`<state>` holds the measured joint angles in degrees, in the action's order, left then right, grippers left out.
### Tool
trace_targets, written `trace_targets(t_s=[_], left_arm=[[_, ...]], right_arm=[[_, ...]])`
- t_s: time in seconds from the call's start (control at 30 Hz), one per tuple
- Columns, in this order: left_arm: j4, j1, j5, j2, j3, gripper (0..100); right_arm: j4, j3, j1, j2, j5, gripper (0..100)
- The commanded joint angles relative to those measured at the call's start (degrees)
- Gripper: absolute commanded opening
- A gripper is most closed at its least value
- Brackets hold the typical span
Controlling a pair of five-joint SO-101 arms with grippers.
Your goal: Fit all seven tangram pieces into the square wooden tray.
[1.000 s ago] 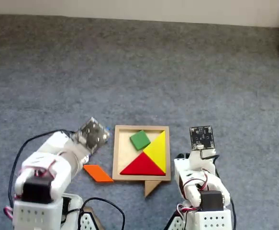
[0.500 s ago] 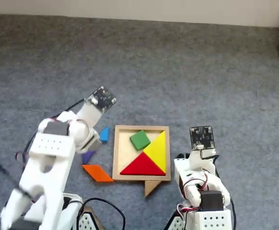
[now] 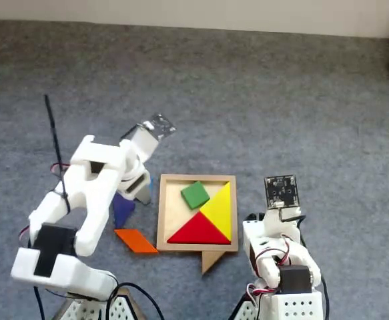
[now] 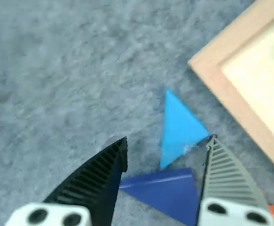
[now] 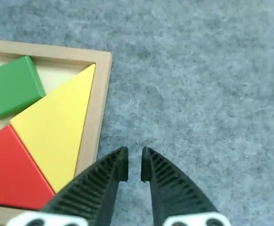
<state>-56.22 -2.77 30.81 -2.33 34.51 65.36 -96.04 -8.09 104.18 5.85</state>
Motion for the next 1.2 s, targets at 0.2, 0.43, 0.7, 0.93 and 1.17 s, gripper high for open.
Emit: trace_targets(t_s=[0.2, 0.43, 0.7, 0.93, 1.17], left_arm=[[0.97, -2.24, -3.69, -0.84, -4.26, 24], [0.44, -2.33, -3.6, -5.23, -6.46, 13], [-7.03, -2.33, -3.6, -10.95, -14.02, 11], [-14.95, -4.88, -3.52, -11.12, -20.79, 3], [-19.87, -10.68, -3.25, -11.12, -28.88, 3]], right_arm=[[-1.1, -5.49, 0.75, 0.84, -0.26, 5.4], [-1.1, -5.49, 0.75, 0.84, -0.26, 5.4], [-1.1, -5.49, 0.75, 0.75, -0.26, 5.4], [-1.1, -5.49, 0.75, 0.75, -0.26, 5.4], [-1.1, -5.49, 0.75, 0.75, -0.26, 5.4]])
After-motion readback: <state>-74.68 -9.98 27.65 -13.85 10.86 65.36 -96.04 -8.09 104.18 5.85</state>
